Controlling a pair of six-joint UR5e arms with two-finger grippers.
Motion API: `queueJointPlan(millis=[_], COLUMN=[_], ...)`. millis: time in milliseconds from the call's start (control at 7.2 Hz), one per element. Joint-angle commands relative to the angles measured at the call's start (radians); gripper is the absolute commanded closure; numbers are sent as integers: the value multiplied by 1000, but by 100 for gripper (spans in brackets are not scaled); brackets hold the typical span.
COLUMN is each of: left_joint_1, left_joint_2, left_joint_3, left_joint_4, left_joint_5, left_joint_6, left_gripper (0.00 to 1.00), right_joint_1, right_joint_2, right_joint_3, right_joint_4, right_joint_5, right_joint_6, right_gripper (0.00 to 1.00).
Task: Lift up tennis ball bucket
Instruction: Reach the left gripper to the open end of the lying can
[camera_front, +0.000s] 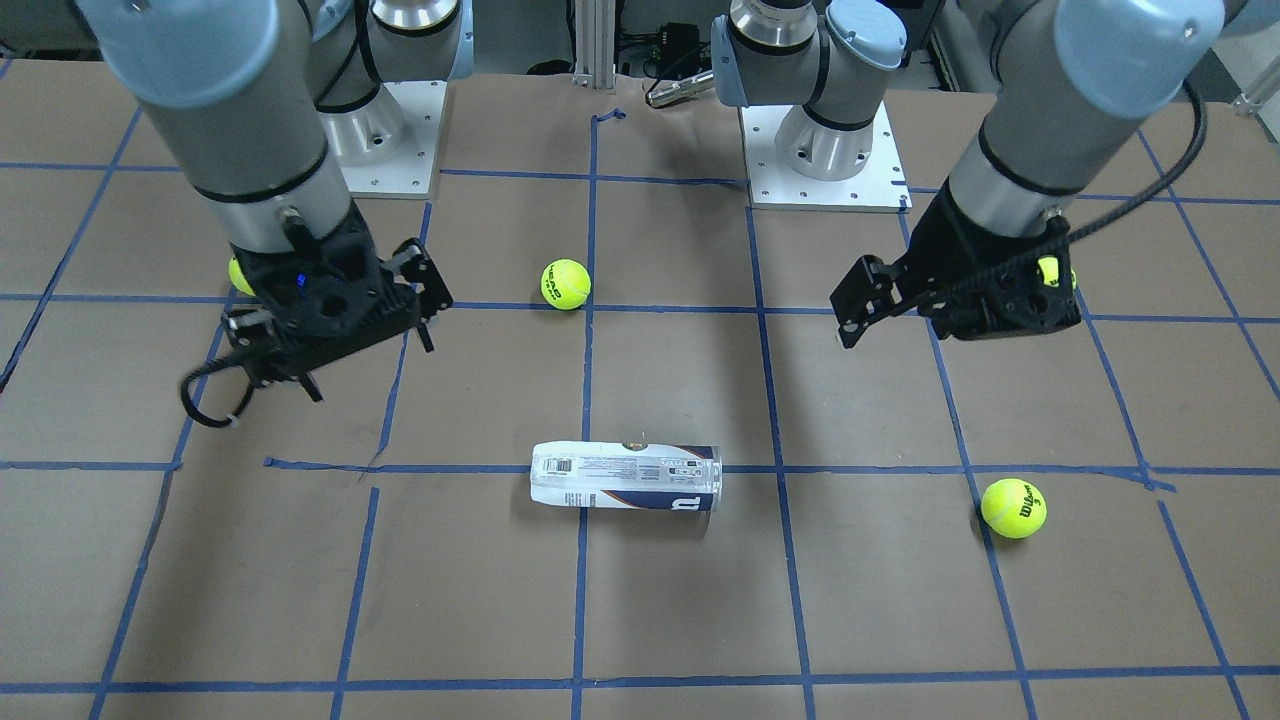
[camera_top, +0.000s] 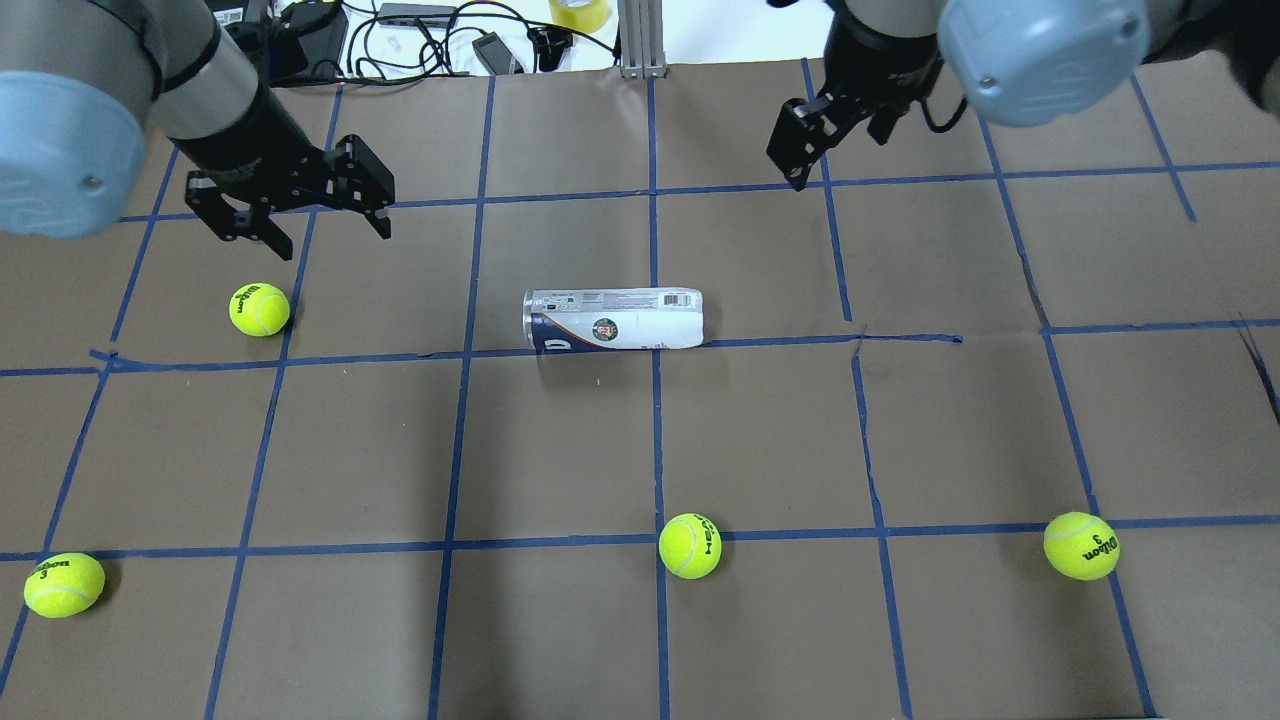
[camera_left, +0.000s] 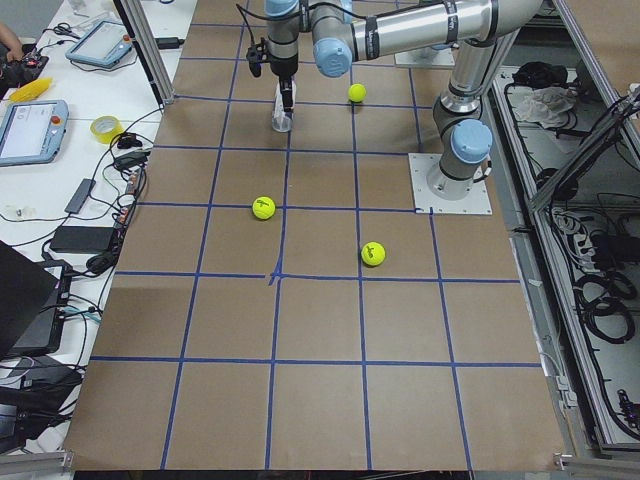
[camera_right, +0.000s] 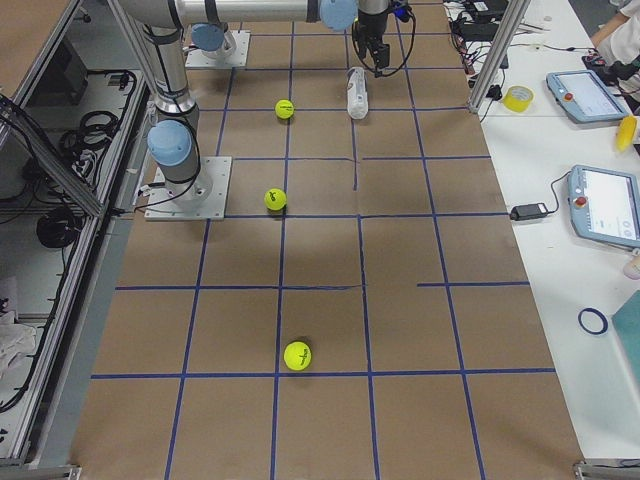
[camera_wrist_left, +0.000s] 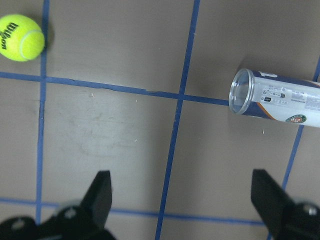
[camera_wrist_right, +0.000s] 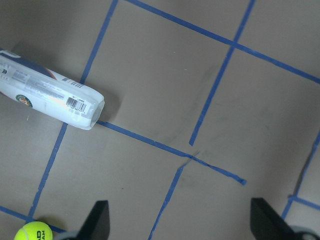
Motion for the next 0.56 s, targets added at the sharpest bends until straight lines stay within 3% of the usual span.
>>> queueJointPlan(millis=[0, 139, 417], left_joint_1=[0, 0, 0], left_joint_2=[-93, -139, -203], left_joint_3=[-118, -118, -104], left_joint_4=[262, 269, 287], left_joint_5=[-184, -192, -317], left_joint_6=[-6, -8, -13], left_gripper=[0, 0, 0], right_joint_1=[-10, -17, -19], right_joint_2=[-72, -72, -73], right_joint_3=[14, 19, 20], right_joint_4=[53, 65, 65], right_joint_5=[-2, -4, -5], right_joint_6=[201, 264, 271], right_gripper=[0, 0, 0])
